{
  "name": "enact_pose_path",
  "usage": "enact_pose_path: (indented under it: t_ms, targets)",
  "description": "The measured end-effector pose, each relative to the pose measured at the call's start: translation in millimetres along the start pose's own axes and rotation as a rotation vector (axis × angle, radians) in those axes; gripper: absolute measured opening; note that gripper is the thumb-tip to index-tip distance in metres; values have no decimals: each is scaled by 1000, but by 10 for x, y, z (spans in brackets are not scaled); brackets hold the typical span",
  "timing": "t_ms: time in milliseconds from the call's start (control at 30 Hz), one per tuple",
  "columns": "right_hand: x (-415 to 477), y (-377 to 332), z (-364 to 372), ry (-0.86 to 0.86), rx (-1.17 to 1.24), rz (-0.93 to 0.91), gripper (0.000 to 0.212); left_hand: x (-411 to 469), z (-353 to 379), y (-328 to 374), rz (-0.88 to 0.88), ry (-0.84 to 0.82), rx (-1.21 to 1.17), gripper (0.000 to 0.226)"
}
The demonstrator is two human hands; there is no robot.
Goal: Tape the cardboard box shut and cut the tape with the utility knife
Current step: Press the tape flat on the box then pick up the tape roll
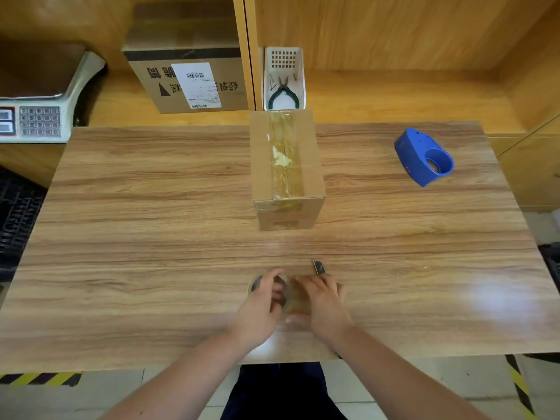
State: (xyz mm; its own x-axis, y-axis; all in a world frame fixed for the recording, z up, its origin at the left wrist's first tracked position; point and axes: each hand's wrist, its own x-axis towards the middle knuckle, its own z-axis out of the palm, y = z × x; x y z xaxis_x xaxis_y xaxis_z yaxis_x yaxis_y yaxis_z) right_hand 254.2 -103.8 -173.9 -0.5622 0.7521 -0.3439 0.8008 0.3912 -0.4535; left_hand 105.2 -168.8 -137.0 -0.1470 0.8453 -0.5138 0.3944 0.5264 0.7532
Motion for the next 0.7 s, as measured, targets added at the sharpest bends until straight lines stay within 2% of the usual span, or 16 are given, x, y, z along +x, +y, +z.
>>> enact_pose_path:
  t_ms: [100,167,233,367,467,700]
  targets:
    - [-28,-42,140,83,100,76,70,55,78,98,-127,-43,-235,69]
    - [-24,-38,177,173,168,81,57,117,101,121,-168,-8,-411,68]
    - [16,-24,147,219,178,37,52,175,85,124,-178,48,-521,69]
    - [139,-85,-62,336,288,-46,49,195,-64,250,-156,137,-620,69]
    - [232,-129,-191,416,335,-126,40,204,-199,373,-139,152,-680,73]
    - [387,-314,-774,420,510,-252,9,101,-450,640,-32,165,-785,75]
